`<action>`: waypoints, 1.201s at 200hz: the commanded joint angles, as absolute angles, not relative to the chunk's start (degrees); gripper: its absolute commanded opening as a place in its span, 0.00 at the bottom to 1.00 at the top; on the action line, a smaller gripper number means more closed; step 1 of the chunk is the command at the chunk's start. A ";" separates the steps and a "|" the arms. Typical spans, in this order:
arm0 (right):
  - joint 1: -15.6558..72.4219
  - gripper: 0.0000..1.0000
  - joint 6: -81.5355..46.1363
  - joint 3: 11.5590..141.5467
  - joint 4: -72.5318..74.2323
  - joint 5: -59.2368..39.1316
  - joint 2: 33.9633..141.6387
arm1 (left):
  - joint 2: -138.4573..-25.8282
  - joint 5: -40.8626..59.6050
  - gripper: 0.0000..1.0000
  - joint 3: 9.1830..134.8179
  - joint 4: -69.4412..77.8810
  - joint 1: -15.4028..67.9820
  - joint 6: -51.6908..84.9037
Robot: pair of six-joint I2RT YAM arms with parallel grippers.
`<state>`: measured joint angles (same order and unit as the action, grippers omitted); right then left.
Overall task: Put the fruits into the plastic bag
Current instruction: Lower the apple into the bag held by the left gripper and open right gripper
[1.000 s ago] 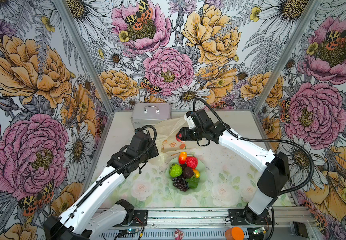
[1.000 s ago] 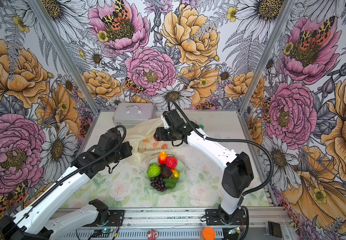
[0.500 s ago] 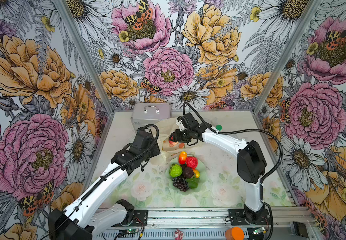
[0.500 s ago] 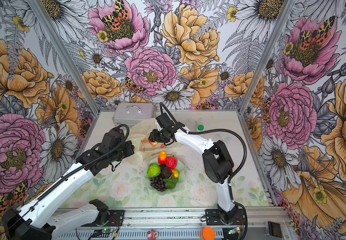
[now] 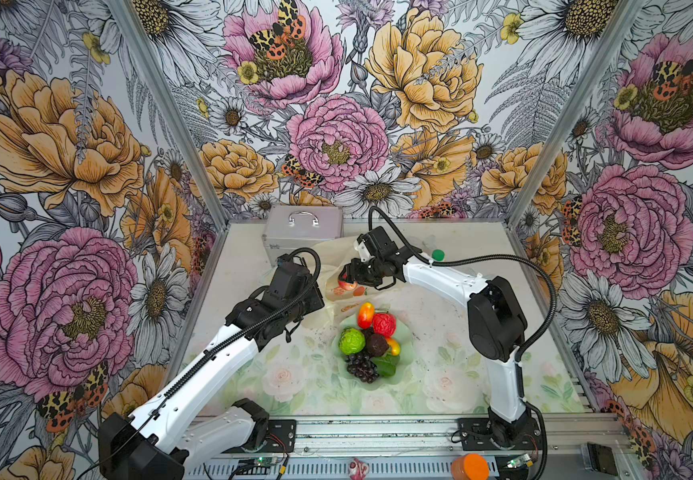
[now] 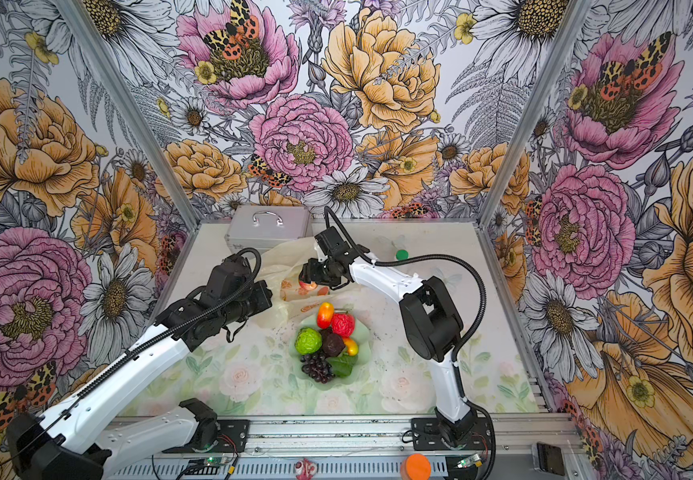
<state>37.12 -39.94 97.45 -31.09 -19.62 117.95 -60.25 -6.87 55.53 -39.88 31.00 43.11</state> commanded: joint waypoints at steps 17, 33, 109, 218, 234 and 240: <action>36.83 0.68 -41.04 98.73 -29.27 -21.00 119.35 | -58.39 -8.64 0.00 54.23 -38.41 31.39 44.73; 36.83 0.70 -41.50 98.53 -28.97 -21.64 119.09 | -58.49 -8.60 0.00 54.32 -38.33 31.60 44.91; 36.91 0.73 -43.84 97.44 -24.26 -26.98 115.67 | -58.56 -9.05 0.00 54.67 -38.41 32.64 45.43; 36.30 0.72 -42.44 84.36 -26.45 -23.40 94.33 | -56.49 -9.80 0.00 53.13 -38.41 32.78 45.70; 36.12 0.72 -41.20 82.32 -29.14 -21.83 90.40 | -56.26 -9.50 0.00 52.83 -38.41 32.66 45.62; 36.04 0.72 -40.54 81.66 -30.67 -20.97 88.98 | -56.05 -9.41 0.00 52.74 -38.41 32.63 45.55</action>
